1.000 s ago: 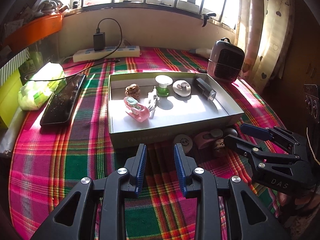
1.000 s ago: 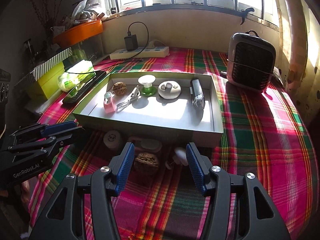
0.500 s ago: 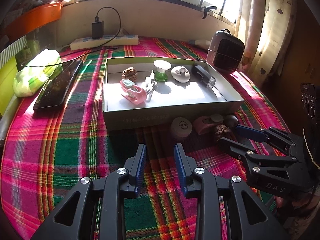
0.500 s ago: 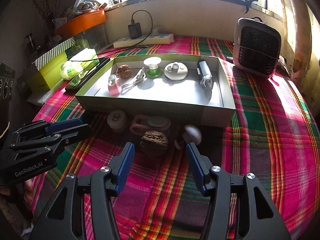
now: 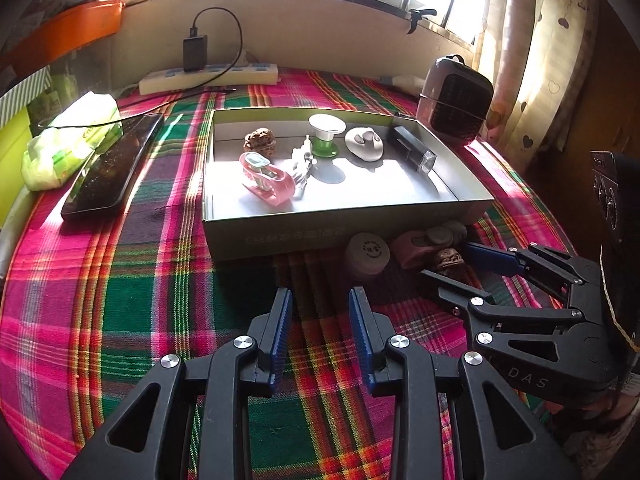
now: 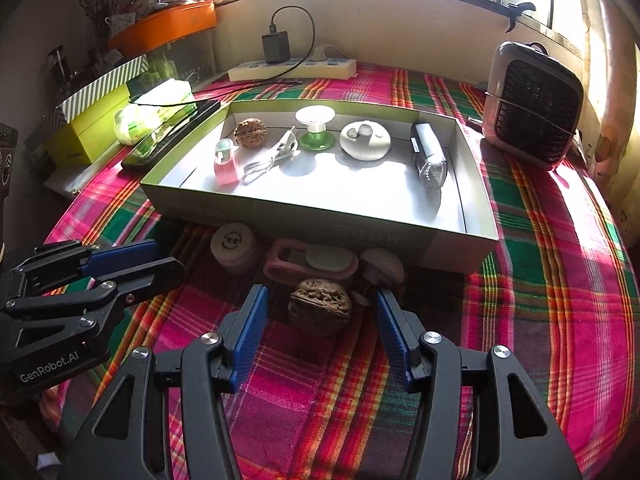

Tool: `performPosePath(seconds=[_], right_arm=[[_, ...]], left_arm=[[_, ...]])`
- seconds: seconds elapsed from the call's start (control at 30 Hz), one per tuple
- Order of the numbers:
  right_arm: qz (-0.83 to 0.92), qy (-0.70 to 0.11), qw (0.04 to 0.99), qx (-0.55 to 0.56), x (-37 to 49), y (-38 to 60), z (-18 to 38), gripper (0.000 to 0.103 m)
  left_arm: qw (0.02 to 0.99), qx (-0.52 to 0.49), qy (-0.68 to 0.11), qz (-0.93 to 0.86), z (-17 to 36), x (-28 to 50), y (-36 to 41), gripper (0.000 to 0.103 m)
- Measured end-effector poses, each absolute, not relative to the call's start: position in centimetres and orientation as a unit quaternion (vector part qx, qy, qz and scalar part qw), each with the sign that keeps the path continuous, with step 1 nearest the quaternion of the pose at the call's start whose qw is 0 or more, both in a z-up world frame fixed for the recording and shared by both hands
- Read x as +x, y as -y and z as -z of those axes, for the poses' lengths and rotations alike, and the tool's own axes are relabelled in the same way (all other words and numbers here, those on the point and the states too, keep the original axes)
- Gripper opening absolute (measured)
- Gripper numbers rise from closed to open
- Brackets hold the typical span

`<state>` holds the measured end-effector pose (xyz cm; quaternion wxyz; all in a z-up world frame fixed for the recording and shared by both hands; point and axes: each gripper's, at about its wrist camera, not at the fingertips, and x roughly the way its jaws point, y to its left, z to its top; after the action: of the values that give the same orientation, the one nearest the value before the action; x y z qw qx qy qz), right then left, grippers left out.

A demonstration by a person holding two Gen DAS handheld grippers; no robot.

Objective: Organize objects
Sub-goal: 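Grasp the walnut with the right gripper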

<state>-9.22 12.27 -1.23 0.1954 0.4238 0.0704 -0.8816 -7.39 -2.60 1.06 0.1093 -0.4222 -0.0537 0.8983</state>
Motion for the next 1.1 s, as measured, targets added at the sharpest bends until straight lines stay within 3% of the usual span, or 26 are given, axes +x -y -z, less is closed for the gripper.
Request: performPosePath(seconds=[0.2,0.33,0.5,1.1], right_arm=[[0.882,-0.074,0.195,0.423,-9.2,-12.3,1.3,0.054],[0.883,-0.077,0.193,0.421,-9.1,-12.5,1.3,0.04],[0.882,-0.075,0.198,0.42,-9.0,-12.6,1.2,0.032],[0.885,-0.049,0.194,0.421,-7.0,-15.3,1.0,0.032]], left_arm=[[0.112,-0.423,0.054,-0.898,-1.0,-7.6,2.5,0.028],[0.113,-0.423,0.054,-0.897,-1.0,-7.7,2.4,0.028],[0.116,-0.425,0.052,-0.896,-1.0,-7.9,2.2,0.028],[0.14,-0.423,0.044,-0.894,-1.3,-8.9,0.9,0.034]])
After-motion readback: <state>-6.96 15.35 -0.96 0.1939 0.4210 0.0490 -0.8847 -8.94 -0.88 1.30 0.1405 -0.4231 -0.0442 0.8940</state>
